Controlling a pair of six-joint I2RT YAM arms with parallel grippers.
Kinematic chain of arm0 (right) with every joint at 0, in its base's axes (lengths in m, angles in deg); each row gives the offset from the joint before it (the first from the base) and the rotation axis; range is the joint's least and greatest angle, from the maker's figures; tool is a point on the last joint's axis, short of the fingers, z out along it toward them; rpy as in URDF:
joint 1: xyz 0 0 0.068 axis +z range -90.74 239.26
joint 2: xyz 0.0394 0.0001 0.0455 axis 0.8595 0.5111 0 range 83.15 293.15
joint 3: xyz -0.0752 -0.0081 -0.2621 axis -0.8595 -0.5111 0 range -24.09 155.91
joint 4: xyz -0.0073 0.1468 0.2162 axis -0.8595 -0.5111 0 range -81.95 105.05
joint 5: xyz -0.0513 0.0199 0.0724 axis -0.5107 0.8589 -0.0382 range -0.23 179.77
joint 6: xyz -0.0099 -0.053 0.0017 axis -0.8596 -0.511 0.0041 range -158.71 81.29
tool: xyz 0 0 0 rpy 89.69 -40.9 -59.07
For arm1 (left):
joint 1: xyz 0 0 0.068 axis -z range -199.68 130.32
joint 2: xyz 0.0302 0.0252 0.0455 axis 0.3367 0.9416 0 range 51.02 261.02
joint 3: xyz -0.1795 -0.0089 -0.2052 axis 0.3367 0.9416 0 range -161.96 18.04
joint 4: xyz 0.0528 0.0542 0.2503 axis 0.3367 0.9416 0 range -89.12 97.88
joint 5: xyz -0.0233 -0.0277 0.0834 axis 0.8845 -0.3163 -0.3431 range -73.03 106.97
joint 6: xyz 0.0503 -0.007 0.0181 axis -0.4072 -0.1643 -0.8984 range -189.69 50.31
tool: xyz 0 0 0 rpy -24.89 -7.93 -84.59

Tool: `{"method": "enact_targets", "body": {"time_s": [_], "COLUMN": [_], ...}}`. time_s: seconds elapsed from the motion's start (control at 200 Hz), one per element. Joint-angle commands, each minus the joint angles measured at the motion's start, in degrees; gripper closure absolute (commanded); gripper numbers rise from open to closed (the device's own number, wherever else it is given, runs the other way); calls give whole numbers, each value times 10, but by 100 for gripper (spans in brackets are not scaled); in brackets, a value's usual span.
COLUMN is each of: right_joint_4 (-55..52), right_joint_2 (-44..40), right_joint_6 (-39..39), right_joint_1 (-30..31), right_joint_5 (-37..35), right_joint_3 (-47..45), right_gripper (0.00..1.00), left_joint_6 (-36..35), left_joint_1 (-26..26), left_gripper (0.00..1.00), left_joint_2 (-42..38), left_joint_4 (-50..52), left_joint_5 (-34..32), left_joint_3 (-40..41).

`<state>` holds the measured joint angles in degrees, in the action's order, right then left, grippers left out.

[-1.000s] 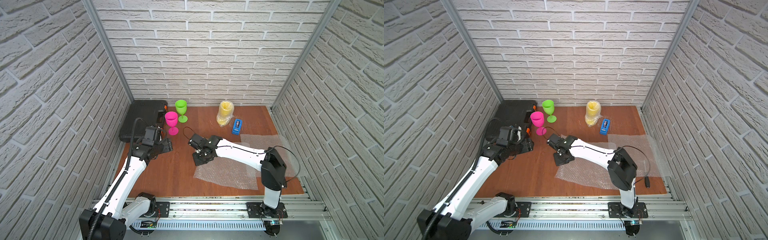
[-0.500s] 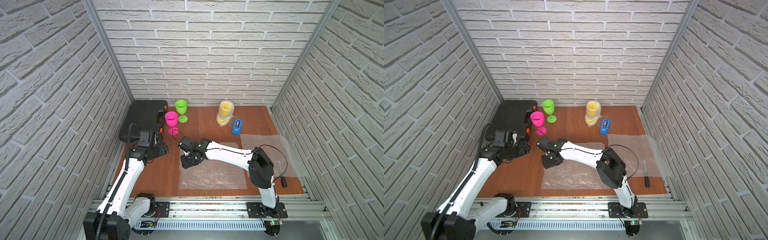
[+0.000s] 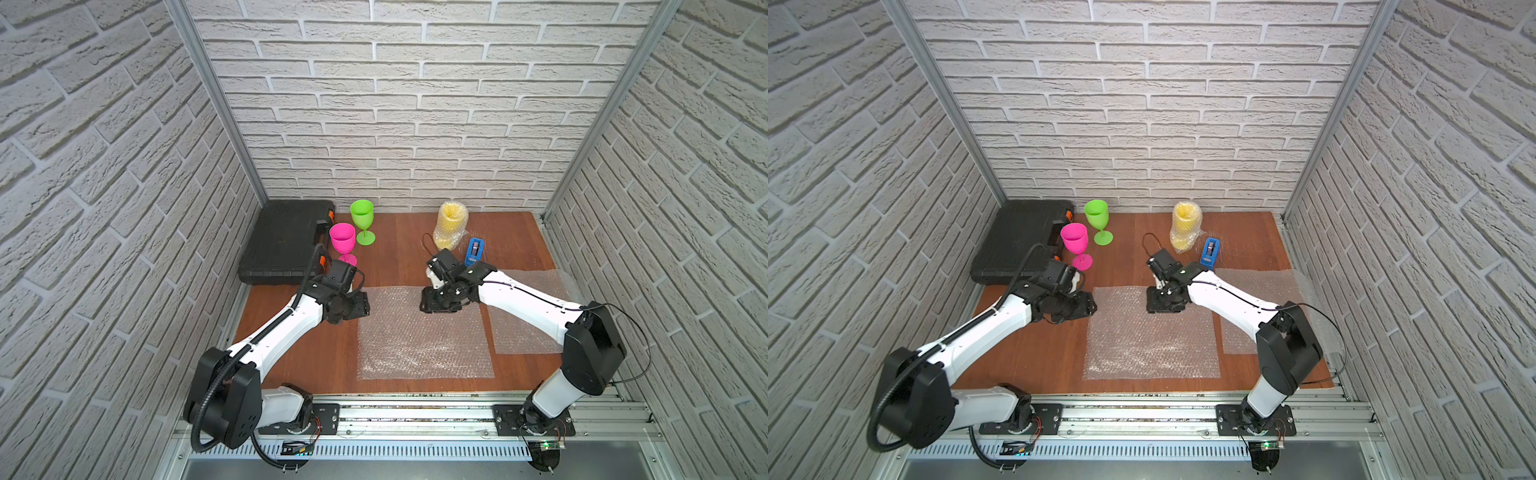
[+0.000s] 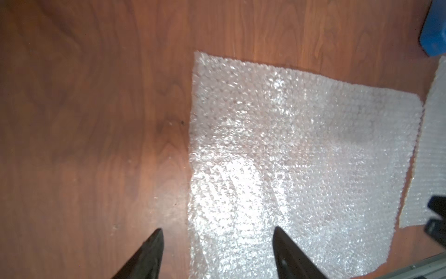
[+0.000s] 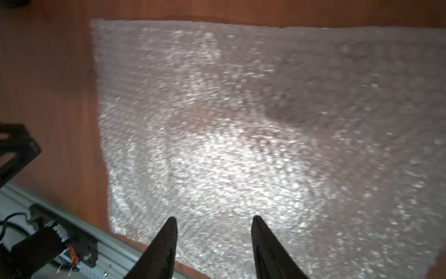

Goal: Wrap wine glasses in bubble wrap
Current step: Place the bubble wrap at the center of the board, then adjust the bubble wrap at the center of the board.

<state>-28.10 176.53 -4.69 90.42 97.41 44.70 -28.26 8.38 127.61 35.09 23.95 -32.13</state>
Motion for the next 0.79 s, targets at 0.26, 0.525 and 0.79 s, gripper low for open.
{"method": "enact_targets", "body": {"time_s": [0.26, 0.525, 0.79], "right_joint_4": [43, 96, 90], "right_joint_2": [-38, -27, -31], "right_joint_6": [-86, -108, -121], "right_joint_1": [-176, -267, -324], "right_joint_5": [49, 102, 74], "right_joint_3": [-106, -166, -185], "right_gripper": [36, 22, 20], "left_joint_6": [67, 58, 44], "left_joint_1": [89, 81, 63], "left_gripper": [32, 33, 33], "left_joint_2": [116, 131, 105], "left_joint_4": [-95, -90, -59], "left_joint_5": [14, 1, -14], "left_joint_3": [10, 37, 51]}}
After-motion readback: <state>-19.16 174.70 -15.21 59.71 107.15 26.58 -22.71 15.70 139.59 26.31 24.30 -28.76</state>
